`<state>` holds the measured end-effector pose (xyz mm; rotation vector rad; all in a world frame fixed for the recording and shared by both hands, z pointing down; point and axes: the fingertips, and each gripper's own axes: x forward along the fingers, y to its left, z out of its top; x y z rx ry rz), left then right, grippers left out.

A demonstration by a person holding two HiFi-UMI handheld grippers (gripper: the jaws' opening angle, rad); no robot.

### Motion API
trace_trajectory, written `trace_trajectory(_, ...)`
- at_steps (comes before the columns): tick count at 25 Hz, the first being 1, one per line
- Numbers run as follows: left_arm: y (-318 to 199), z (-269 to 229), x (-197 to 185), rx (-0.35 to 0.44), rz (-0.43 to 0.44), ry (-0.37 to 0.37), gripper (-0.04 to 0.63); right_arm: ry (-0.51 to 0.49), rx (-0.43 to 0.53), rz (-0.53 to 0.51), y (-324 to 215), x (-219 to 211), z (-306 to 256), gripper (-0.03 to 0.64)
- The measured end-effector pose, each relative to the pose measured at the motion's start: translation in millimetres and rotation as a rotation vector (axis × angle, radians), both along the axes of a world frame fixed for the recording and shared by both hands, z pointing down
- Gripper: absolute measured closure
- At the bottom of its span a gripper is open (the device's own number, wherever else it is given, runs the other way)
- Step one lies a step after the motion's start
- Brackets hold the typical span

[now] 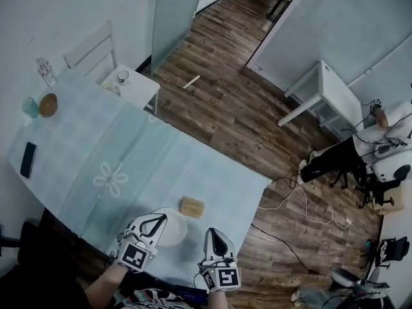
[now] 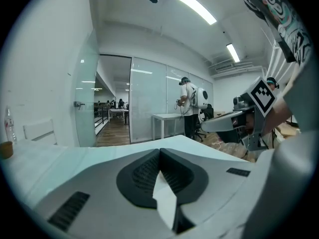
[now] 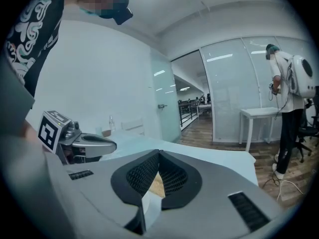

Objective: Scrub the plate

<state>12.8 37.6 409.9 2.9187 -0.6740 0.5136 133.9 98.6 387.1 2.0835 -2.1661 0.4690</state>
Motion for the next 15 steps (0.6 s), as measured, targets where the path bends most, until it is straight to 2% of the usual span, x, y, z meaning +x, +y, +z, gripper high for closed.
trace_trajectory(6,-3.1,5.9,2.7,0.002,-0.023,0.005,0.574,0.011,-0.049,-0.072,-11.9,-0.3,12.7,0.606)
trace_trajectory(9,-2.8,12.7,1.6,0.000,-0.047,-0.014,0.574,0.073,-0.070,-0.099,-15.3,3.1,18.5,0.606)
trace_trajectory(15,-5.7,20.4,-10.8,-0.033,-0.085,-0.040,0.574,0.118,-0.126,-0.173,-28.8,-5.5,35.8,0.606)
